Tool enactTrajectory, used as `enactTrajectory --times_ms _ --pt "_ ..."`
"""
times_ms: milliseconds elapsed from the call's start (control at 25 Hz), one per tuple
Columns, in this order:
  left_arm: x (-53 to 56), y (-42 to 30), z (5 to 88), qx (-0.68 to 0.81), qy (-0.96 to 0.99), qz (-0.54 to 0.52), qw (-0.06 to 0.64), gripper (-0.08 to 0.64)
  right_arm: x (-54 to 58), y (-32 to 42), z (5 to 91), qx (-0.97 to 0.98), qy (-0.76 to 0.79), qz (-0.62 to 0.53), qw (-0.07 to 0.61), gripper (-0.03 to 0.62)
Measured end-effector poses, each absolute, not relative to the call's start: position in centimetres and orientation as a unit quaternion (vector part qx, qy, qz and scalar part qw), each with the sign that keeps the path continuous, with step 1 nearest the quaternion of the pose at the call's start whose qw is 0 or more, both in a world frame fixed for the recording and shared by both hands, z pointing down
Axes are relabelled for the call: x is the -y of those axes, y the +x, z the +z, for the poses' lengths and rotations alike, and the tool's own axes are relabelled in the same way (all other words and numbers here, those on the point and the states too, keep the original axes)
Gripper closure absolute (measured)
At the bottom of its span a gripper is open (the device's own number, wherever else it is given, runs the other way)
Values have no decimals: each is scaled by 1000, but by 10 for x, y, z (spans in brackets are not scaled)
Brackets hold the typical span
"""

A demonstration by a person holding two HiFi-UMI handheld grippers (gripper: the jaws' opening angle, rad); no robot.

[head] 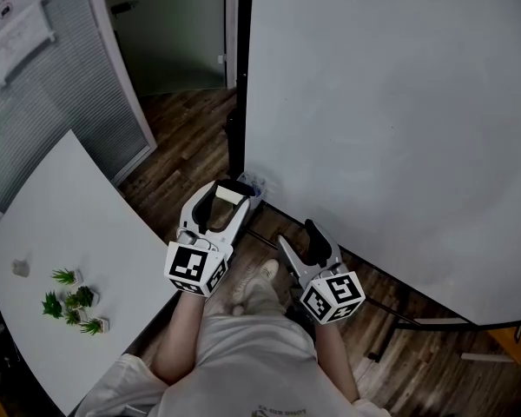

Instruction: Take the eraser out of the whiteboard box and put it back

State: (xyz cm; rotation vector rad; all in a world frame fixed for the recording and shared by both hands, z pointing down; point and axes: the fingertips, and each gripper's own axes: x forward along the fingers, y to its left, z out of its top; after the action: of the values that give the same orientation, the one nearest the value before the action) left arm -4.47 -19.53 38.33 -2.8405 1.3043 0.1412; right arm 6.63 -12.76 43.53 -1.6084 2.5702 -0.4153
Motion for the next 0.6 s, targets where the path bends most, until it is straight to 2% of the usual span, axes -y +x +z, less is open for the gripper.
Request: enactTrajectory --times_ms 600 --pt "220 -30 397 -414 -910 26 6 305 154 75 436 -844 -518 -133 33 285"
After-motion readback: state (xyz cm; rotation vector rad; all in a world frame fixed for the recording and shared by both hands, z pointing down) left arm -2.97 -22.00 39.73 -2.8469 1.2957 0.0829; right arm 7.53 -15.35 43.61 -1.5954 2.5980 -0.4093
